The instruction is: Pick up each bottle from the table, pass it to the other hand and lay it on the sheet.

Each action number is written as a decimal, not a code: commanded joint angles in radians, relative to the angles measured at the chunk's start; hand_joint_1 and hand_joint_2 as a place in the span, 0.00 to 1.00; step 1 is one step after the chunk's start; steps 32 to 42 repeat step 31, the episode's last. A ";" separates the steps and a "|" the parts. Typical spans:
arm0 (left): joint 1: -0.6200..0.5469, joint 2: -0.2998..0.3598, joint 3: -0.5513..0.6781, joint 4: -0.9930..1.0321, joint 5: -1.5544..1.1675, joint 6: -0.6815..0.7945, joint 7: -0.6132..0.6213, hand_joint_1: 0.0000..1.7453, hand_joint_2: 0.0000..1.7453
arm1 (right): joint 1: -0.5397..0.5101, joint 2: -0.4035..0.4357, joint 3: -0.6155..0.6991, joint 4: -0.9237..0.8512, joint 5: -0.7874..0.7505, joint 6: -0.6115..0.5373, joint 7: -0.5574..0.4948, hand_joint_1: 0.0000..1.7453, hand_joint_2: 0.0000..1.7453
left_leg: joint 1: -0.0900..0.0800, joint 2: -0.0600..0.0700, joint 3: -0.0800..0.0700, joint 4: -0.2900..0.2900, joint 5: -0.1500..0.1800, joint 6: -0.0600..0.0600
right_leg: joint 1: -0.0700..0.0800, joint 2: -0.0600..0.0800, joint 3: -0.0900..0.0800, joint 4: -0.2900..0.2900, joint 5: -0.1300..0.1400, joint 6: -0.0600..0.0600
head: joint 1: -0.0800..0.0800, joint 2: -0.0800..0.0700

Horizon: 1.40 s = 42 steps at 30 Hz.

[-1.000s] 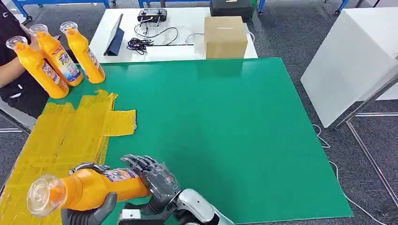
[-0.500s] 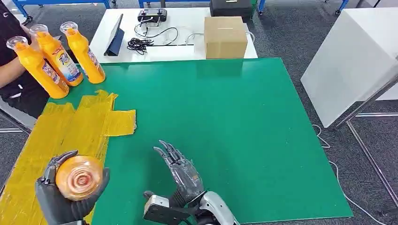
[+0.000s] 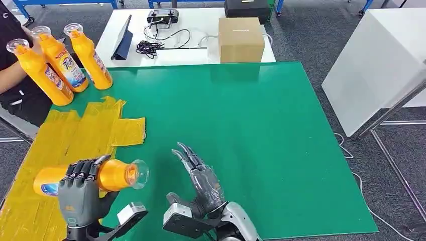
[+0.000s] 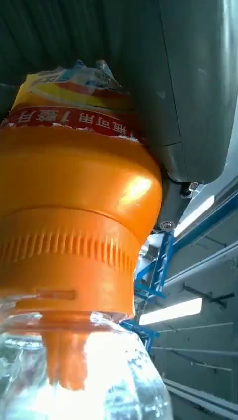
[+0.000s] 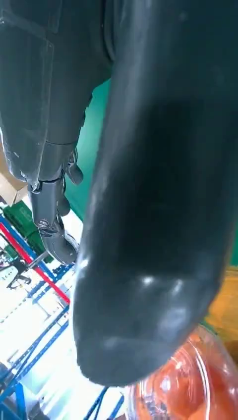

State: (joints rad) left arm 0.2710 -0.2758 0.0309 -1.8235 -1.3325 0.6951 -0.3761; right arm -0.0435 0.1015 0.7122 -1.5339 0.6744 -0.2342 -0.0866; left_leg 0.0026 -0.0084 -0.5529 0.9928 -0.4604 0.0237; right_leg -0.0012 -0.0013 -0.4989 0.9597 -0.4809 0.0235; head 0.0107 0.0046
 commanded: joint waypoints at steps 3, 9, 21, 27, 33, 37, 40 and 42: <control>-0.187 0.536 -0.418 0.438 -0.238 -0.118 0.773 1.00 1.00 | 0.006 -0.058 -0.037 -0.056 -0.051 0.028 -0.016 0.00 0.00 | -0.001 -0.002 0.007 -0.006 0.003 -0.002 | -0.001 -0.002 0.006 -0.005 0.002 -0.001 | 0.000 0.000; -0.205 0.458 -0.443 0.604 -0.238 -0.143 0.772 1.00 1.00 | -0.007 -0.045 -0.034 -0.034 -0.061 0.048 -0.007 0.00 0.00 | 0.002 0.000 0.005 -0.003 0.002 -0.002 | 0.002 0.000 -0.005 -0.003 0.002 -0.001 | 0.000 0.000; -0.217 0.418 -0.336 0.720 -0.238 -0.190 0.711 1.00 1.00 | -0.021 -0.050 -0.023 -0.024 -0.074 0.069 -0.010 0.00 0.00 | 0.000 0.002 0.004 -0.002 0.003 -0.004 | 0.000 0.002 0.004 -0.001 0.002 0.000 | 0.000 0.000; -0.256 0.415 -0.307 0.854 -0.238 -0.139 0.728 1.00 1.00 | -0.033 -0.055 -0.012 -0.013 -0.082 0.075 -0.011 0.00 0.00 | -0.001 0.000 0.014 -0.003 0.002 -0.004 | 0.000 0.000 0.007 -0.001 0.001 -0.002 | 0.000 0.000; -0.280 0.445 -0.416 0.853 -0.238 -0.110 0.836 0.00 0.00 | -0.039 -0.056 -0.004 -0.008 -0.089 0.078 -0.009 0.00 0.00 | 0.001 0.004 0.014 -0.005 0.003 -0.007 | 0.002 0.003 0.005 -0.002 0.004 -0.004 | 0.000 0.000; -0.280 0.445 -0.416 0.853 -0.238 -0.110 0.836 0.00 0.00 | -0.039 -0.056 -0.004 -0.008 -0.089 0.078 -0.009 0.00 0.00 | 0.001 0.004 0.014 -0.005 0.003 -0.007 | 0.002 0.003 0.005 -0.002 0.004 -0.004 | 0.000 0.000; -0.280 0.445 -0.416 0.853 -0.238 -0.110 0.836 0.00 0.00 | -0.039 -0.056 -0.004 -0.008 -0.089 0.078 -0.009 0.00 0.00 | 0.001 0.004 0.014 -0.005 0.003 -0.007 | 0.002 0.003 0.005 -0.002 0.004 -0.004 | 0.000 0.000; -0.280 0.445 -0.416 0.853 -0.238 -0.110 0.836 0.00 0.00 | -0.039 -0.056 -0.004 -0.008 -0.089 0.078 -0.009 0.00 0.00 | 0.001 0.004 0.014 -0.005 0.003 -0.007 | 0.002 0.003 0.005 -0.002 0.004 -0.004 | 0.000 0.000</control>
